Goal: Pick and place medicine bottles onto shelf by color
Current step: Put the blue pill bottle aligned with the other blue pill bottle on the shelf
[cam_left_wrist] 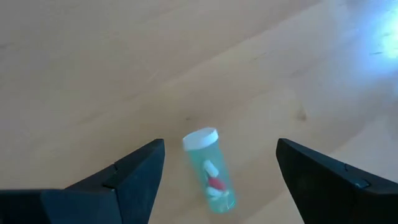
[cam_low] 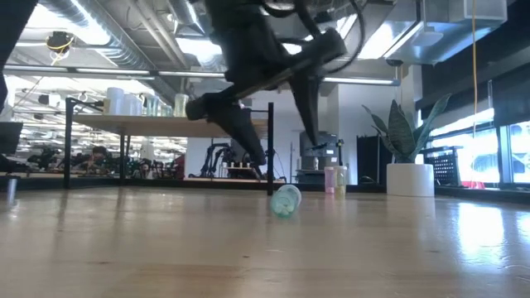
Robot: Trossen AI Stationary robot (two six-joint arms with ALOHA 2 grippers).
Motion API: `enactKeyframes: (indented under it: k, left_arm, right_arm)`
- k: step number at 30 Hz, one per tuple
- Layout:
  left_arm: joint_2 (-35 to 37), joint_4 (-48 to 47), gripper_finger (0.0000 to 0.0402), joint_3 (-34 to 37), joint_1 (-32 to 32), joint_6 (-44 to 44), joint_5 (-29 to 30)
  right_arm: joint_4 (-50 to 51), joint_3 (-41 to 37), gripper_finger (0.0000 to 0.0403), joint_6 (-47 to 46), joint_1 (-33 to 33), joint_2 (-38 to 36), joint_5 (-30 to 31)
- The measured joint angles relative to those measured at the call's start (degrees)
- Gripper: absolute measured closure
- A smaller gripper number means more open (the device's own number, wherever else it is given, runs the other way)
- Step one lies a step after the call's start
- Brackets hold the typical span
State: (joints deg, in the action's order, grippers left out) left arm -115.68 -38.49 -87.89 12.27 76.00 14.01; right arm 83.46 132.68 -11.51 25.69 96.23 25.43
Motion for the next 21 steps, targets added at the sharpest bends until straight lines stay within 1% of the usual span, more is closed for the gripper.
enactKeyframes:
  k: [2,4,7,12,15,21]
  left_arm:
    - [-2.27,-4.55,0.0098,-3.54,-0.02,0.67,-0.03]
    - [-4.59,-5.68,0.0099,-6.36,0.02,1.79,-0.06]
    - [-6.55,-8.1,0.0101,-8.21,0.15,3.22,-1.28]
    - [-7.31,-8.26,0.0097,-8.53,-0.32,4.38,-4.55]
    - [-7.52,-9.18,0.0097,-8.44,-0.37,5.12,-4.86]
    - [-7.86,-7.74,0.0101,-7.41,-0.65,7.33,-5.12]
  right_arm:
    - [-0.09,0.0,0.0249,0.0,-0.02,0.0,-0.02]
    - [-0.17,0.0,0.0249,0.0,0.0,0.0,-0.02]
    - [-0.45,0.0,0.0249,0.0,0.0,0.0,-0.02]
    - [-0.83,0.0,0.0249,0.0,0.0,0.0,-0.02]
    - [-1.11,0.0,0.0249,0.0,0.0,0.0,-0.03]
    - [-1.12,0.0,0.0249,0.0,0.0,0.0,-0.07]
